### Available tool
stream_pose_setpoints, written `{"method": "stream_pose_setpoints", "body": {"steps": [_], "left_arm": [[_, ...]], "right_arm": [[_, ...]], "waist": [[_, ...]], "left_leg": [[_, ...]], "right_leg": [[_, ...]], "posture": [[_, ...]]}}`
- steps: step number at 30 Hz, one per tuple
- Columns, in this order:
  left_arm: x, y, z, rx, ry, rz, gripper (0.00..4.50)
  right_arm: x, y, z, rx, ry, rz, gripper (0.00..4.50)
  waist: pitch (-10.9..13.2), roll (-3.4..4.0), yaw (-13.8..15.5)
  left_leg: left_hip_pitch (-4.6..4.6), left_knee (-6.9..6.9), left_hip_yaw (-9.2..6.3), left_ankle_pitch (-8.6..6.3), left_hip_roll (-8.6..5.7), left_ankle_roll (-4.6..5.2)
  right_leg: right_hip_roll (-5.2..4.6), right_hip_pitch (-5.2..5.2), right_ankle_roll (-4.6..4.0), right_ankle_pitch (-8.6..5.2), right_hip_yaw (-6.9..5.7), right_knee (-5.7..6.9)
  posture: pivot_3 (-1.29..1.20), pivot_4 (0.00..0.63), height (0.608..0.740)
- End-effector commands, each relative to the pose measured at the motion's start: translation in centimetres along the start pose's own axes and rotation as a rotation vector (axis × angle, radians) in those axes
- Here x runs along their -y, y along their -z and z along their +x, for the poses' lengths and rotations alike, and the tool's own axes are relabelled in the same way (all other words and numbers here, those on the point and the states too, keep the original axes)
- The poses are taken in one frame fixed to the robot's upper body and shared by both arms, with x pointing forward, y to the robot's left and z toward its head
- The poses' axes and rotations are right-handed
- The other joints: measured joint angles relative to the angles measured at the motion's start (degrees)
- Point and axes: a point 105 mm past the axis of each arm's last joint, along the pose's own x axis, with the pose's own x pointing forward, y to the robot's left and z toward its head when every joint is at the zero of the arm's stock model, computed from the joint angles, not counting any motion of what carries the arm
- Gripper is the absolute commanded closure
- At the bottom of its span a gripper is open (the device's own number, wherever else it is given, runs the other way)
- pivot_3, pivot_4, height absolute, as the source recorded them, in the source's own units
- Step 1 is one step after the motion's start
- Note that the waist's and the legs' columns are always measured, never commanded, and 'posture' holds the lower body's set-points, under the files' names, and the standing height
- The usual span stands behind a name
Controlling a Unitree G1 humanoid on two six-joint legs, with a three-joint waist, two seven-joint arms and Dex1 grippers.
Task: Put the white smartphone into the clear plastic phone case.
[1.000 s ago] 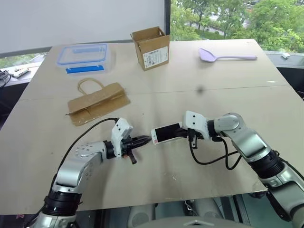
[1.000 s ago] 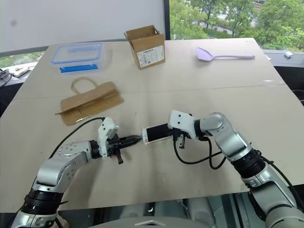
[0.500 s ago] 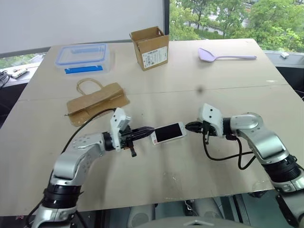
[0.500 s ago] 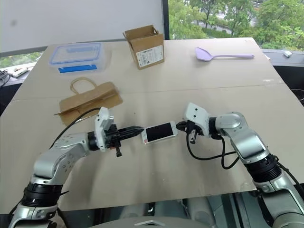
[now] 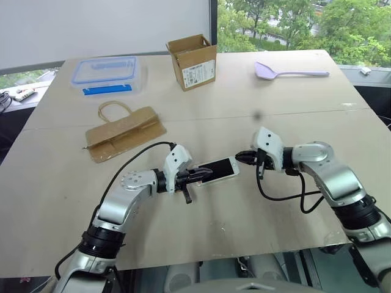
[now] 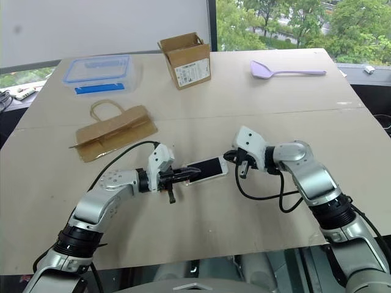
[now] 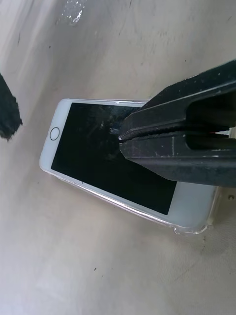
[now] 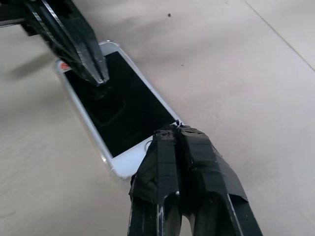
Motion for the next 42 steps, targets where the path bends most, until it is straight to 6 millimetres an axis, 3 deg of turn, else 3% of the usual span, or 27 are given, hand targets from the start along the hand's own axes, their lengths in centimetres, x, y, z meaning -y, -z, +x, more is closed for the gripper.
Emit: {"method": "stream_pose_setpoints", "body": {"steps": [1, 8, 15, 22, 30, 33, 35, 37, 42], "left_arm": [[0.1, 1.4, 0.1, -0.044, -0.017, -0.028, 4.46], [0.4, 1.7, 0.0, -0.039, -0.032, -0.038, 4.46], [0.5, 2.0, 0.0, -0.034, -0.051, -0.043, 4.46], [0.8, 2.3, 0.2, -0.027, -0.067, -0.06, 4.46], [0.8, 2.4, 0.3, -0.025, -0.087, -0.072, 4.46], [0.9, 2.4, 0.4, -0.023, -0.089, -0.074, 4.46], [1.0, 2.4, 0.4, -0.021, -0.092, -0.077, 4.46], [1.1, 2.4, 0.4, -0.013, -0.095, -0.079, 4.46], [1.1, -0.1, 0.0, 0.166, -0.105, -0.109, 4.46]], "right_arm": [[0.4, -0.2, 0.5, -0.023, -0.023, -0.02, 4.5], [-0.7, 3.4, 2.2, -0.18, -0.147, 0.037, 4.5], [-1.7, 5.4, 3.2, -0.282, -0.229, 0.034, 4.5], [-2.0, 8.0, 3.7, -0.418, -0.269, 0.0, 4.5], [-3.9, 13.0, 3.8, -0.583, -0.362, 0.086, 4.5], [-3.9, 13.8, 3.9, -0.6, -0.361, 0.099, 4.5], [-3.6, 13.2, 4.2, -0.561, -0.343, 0.113, 4.5], [-2.7, 11.2, 4.8, -0.45, -0.292, 0.108, 4.5], [0.4, 2.5, 4.5, 0.074, -0.071, 0.074, 4.5]], "waist": [[0.0, 0.0, 0.0], [-0.07, 0.02, -0.04], [-0.58, 0.0, -0.15], [-1.25, -0.03, -0.18], [-2.77, 0.19, -0.2], [-3.05, -0.01, -0.18], [-3.2, 0.01, -0.26], [-3.2, 0.03, -0.42], [-2.48, 0.14, -0.26]], "left_leg": [[0.0, 0.0, 0.0, 0.0, 0.0, 0.0], [0.17, 0.0, -0.02, 0.0, 0.0, 0.0], [0.41, -0.01, 0.01, 0.0, 0.01, 0.0], [1.01, -0.08, 0.07, -0.01, 0.02, 0.0], [1.33, -0.18, 0.0, -0.02, 0.0, -0.01], [1.92, -0.47, -0.06, -0.03, -0.03, -0.04], [2.17, -0.55, -0.15, -0.19, -0.03, -0.31], [2.19, -0.55, -0.25, -0.21, -0.02, -0.34], [1.98, -0.59, -0.35, -0.21, -0.02, -0.34]], "right_leg": [[0.0, 0.0, 0.0, 0.0, 0.0, 0.0], [0.0, 0.17, 0.0, 0.0, -0.01, 0.0], [0.0, 0.34, -0.2, -0.12, 0.01, 0.01], [-0.03, 0.78, -0.21, -0.16, 0.06, -0.01], [-0.15, 1.06, -0.23, -0.17, 0.02, -0.1], [-0.27, 1.45, -0.33, -0.26, 0.12, -0.17], [-0.44, 1.64, -0.34, -0.29, 0.11, -0.25], [-0.6, 1.64, -0.34, -0.3, 0.15, -0.27], [-0.67, 1.54, -0.33, -0.3, 0.08, -0.34]], "posture": [[0.0, 0.15, 0.74], [0.0, 0.15, 0.74], [0.0, 0.15, 0.74], [0.0, 0.15, 0.74], [0.0, 0.15, 0.74], [0.0, 0.15, 0.74], [0.0, 0.15, 0.74], [0.0, 0.15, 0.74], [0.0, 0.15, 0.74]]}}
